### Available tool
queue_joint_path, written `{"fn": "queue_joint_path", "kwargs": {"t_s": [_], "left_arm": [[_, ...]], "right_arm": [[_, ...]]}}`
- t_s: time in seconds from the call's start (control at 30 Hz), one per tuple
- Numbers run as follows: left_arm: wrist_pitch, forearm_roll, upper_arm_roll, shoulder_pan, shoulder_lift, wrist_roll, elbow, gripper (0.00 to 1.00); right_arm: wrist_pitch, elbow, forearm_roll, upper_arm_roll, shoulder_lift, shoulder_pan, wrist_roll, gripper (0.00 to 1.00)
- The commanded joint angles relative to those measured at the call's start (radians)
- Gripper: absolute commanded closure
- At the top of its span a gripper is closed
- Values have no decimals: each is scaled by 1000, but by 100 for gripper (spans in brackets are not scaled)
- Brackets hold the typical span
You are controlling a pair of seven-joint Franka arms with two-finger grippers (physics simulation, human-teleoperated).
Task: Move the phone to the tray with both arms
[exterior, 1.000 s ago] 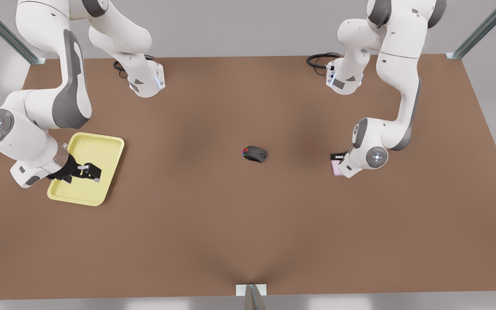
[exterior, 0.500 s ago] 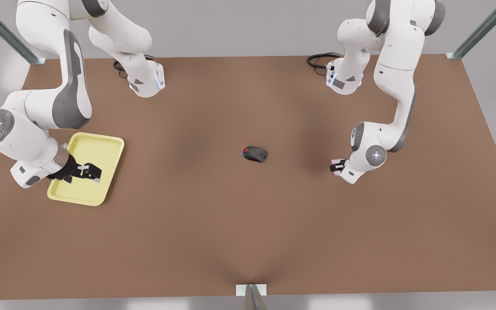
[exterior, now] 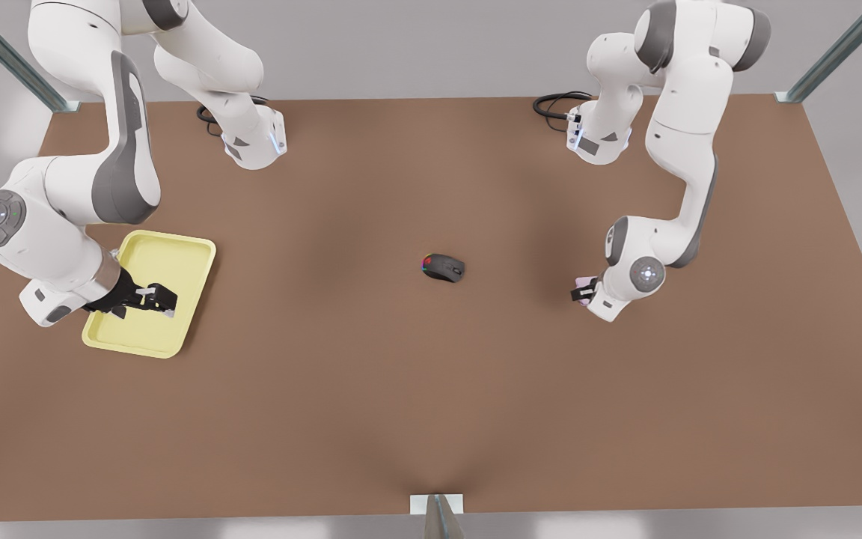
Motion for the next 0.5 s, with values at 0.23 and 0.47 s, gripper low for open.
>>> {"fn": "queue_joint_path", "kwargs": {"t_s": [0.23,0.47], "left_arm": [[-5,5,-2,-1,5,211,1,0],[4,-13,-2,4,17,194,1,0]], "right_arm": [[-1,1,1,0,-1,0,-2,0],[-2,1,1,0,-1,2,-2,0]]}}
